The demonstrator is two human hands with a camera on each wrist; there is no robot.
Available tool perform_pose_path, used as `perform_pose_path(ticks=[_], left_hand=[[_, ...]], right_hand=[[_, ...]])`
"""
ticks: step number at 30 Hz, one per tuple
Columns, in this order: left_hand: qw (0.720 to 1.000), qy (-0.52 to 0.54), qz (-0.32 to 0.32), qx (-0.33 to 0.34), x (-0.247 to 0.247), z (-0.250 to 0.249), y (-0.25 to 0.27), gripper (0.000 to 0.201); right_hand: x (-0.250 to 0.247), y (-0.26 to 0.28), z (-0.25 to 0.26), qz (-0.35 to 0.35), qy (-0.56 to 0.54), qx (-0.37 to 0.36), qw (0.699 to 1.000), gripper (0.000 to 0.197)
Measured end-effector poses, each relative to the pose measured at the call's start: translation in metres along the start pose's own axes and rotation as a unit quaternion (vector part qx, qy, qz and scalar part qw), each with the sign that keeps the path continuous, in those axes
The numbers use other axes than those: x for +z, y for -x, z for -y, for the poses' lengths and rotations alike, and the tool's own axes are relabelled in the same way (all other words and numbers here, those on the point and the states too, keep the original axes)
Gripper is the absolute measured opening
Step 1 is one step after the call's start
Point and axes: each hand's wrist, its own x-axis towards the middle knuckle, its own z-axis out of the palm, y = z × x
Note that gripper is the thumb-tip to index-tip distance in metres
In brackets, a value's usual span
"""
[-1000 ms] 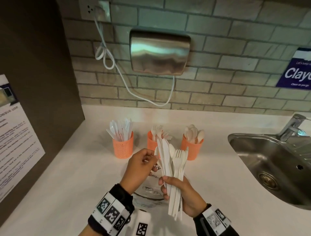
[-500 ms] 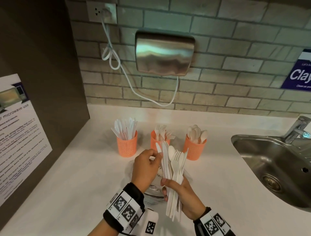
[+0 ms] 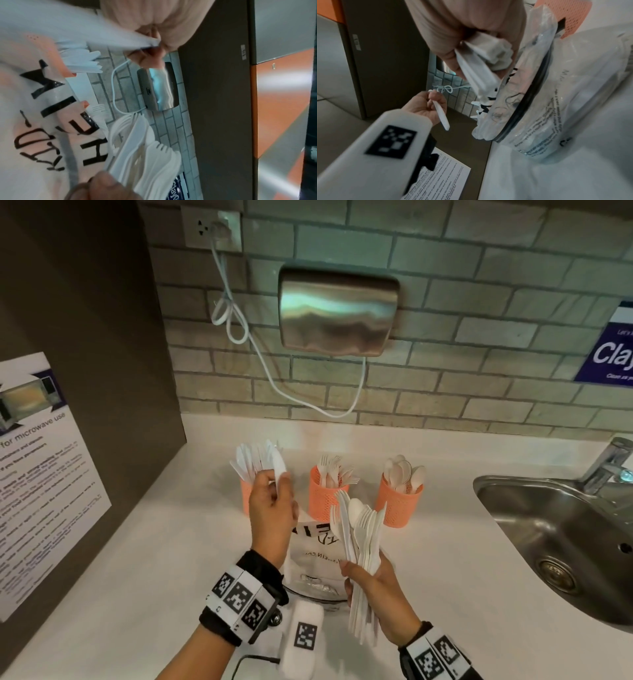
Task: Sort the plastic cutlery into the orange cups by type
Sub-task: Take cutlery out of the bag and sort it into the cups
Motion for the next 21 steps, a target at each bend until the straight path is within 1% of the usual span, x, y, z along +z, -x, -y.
perform_pose_path(ticks=[3,5,6,8,11,14,18,21], left_hand=[[0.989,-0.097,0.108,-0.044,0.003,0.012,0.011,0.013],[0.975,-0.134,0.163,-0.064,0.006,0.024,0.019,0.008],[0.971,-0.147,0.176,-0.070,0.007,0.030,0.021,0.007],[0.963,-0.176,0.189,-0.079,0.009,0.038,0.022,0.014],[0.953,-0.204,0.210,-0.072,0.008,0.044,0.019,0.023],[0.956,-0.206,0.198,-0.061,0.007,0.046,0.015,0.025],[0.966,-0.209,0.147,-0.032,0.009,0.047,0.002,0.028],[0.980,-0.176,0.089,-0.020,0.008,0.043,-0.013,0.031]], right_hand=[[0.003,-0.002,0.001,-0.010,0.025,-0.019,0.999,0.031],[0.006,-0.004,0.002,-0.008,0.032,-0.028,0.999,0.031],[0.006,-0.005,0.002,-0.006,0.035,-0.032,0.999,0.031],[0.008,-0.006,0.005,-0.002,0.042,-0.039,0.998,0.032],[0.009,-0.004,0.006,0.010,0.061,-0.051,0.997,0.034],[0.011,-0.005,0.008,0.016,0.079,-0.054,0.995,0.035],[0.011,-0.011,0.005,-0.001,0.113,-0.060,0.992,0.034],[0.009,-0.015,-0.001,-0.009,0.166,-0.069,0.984,0.041]])
